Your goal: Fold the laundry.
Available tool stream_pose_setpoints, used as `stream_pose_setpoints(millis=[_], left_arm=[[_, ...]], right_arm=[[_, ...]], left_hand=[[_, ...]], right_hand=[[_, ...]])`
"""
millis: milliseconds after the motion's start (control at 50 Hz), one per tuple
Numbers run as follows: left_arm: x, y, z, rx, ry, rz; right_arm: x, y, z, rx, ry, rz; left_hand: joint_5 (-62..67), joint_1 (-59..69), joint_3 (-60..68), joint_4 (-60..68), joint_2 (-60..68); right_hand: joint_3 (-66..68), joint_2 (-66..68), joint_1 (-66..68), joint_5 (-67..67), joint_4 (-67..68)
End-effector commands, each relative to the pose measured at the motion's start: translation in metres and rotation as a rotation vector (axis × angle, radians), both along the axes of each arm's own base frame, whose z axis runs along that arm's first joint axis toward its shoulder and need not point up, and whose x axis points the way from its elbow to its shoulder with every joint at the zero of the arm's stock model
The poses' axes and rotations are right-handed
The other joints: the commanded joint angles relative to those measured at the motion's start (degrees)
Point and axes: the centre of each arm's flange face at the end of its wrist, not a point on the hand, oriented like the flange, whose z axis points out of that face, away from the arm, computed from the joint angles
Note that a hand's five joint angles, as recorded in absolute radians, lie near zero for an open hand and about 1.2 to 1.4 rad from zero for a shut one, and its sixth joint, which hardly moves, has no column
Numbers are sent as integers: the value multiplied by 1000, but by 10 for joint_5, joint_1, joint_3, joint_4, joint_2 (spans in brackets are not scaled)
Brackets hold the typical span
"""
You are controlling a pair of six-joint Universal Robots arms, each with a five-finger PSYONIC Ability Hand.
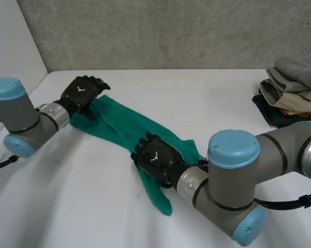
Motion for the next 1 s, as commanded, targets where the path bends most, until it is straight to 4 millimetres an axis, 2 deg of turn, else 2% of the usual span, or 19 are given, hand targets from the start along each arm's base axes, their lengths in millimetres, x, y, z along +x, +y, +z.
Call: stream_pose_setpoints(millis=[20,60,140,220,240,280,360,420,480,540,560,620,660,680,760,820,880,940,1000], left_arm=[[-12,-10,-23,5,0,-15],[-14,-12,-27,5,0,-18],[-20,-14,-38,11,0,-27],[-25,-13,-48,24,-4,-37],[-27,-12,-51,30,-5,-40],[-29,-11,-54,33,-7,-45],[-37,-8,-59,33,-12,-54],[-35,-10,-56,-2,-41,5],[-27,-16,-37,-87,-101,125],[-22,-11,-9,-161,-135,198],[-19,-5,9,-199,-144,225],[-15,9,33,-240,-140,232],[-12,28,58,-258,-125,234],[-8,43,80,-275,-106,238],[1,82,120,-277,-42,237],[5,109,134,-243,8,223],[8,124,134,-195,18,207],[7,135,118,-113,-8,181],[4,130,96,-53,-34,174]], right_arm=[[2,-4,-2,-31,0,0],[2,-6,2,-42,-6,-2],[-1,-5,26,-41,-64,-22],[-10,-4,74,-24,-195,-65],[-18,-4,95,-12,-260,-89],[-26,-4,114,2,-320,-104],[-41,-1,150,30,-451,-125],[-51,-2,173,21,-528,-148],[-69,-18,186,-17,-558,-220],[-86,-40,187,-39,-560,-301],[-97,-55,187,-44,-560,-360],[-110,-68,188,-51,-555,-436],[-117,-78,189,-56,-548,-491],[-118,-80,189,-54,-546,-508],[-121,-92,187,-16,-498,-570],[-120,-98,178,29,-431,-587],[-119,-102,166,62,-361,-597],[-115,-110,152,86,-298,-602],[-107,-123,140,93,-279,-604]], left_hand=[[43,48,46,46,46],[43,48,46,46,46],[43,48,46,46,46],[55,59,58,57,58],[63,68,66,66,66],[95,100,98,97,98],[293,298,296,296,296],[547,552,550,550,550],[600,604,602,602,602],[600,604,602,602,602],[600,604,602,602,602],[600,604,602,602,602],[600,604,602,602,602],[600,604,602,602,602],[600,604,602,602,602],[600,604,602,602,602],[600,604,602,602,602],[600,604,602,602,602],[600,604,602,602,602]], right_hand=[[462,464,464,460,463],[586,587,588,583,587],[604,606,606,602,605],[604,606,606,602,605],[604,606,606,602,605],[604,606,606,602,605],[604,606,606,602,605],[604,606,606,602,605],[604,606,606,602,605],[604,606,606,602,605],[604,606,606,602,605],[604,606,606,602,605],[604,606,606,602,605],[604,606,606,602,605],[604,606,606,602,605],[604,606,606,602,605],[604,606,606,602,605],[604,606,606,602,605],[604,606,606,602,605]])
